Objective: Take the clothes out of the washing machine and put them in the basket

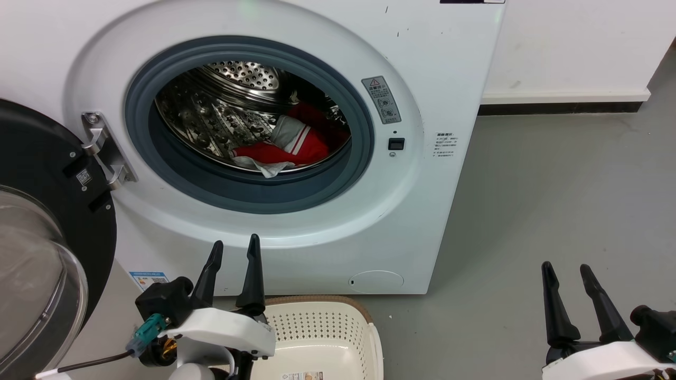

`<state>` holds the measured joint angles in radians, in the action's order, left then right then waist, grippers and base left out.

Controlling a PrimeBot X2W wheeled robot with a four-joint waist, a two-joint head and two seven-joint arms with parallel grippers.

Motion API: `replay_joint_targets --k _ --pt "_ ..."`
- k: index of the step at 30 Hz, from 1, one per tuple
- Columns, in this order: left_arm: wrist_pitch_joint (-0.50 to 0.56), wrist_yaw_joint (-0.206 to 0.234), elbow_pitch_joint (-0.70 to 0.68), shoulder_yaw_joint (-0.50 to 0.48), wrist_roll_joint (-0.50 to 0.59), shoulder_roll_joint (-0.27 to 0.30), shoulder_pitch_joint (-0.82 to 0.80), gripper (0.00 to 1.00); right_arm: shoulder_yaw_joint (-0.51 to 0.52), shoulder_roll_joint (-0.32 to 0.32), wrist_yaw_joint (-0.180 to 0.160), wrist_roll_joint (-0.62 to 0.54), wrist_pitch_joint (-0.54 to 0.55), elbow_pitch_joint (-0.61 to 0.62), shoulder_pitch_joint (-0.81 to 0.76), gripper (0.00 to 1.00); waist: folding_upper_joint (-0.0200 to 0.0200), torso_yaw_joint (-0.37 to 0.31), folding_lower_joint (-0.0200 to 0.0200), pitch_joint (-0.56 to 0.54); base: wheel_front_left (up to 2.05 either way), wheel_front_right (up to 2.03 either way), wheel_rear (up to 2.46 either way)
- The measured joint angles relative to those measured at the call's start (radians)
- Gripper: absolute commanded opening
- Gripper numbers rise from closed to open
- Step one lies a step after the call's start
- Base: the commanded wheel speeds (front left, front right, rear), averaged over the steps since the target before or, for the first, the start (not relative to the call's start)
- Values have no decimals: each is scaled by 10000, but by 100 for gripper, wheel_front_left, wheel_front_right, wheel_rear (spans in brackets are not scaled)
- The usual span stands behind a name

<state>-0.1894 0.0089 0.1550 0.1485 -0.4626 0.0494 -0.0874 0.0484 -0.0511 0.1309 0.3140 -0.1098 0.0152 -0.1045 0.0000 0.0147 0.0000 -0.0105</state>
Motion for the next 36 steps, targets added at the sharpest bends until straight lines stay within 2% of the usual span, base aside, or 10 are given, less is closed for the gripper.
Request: replay_joint_targets --k 36 --pt "-723 399 311 270 3030 4 67 100 40 -2 2 -2976 -73 748 -425 100 0 168 0 -10 0 0 0"
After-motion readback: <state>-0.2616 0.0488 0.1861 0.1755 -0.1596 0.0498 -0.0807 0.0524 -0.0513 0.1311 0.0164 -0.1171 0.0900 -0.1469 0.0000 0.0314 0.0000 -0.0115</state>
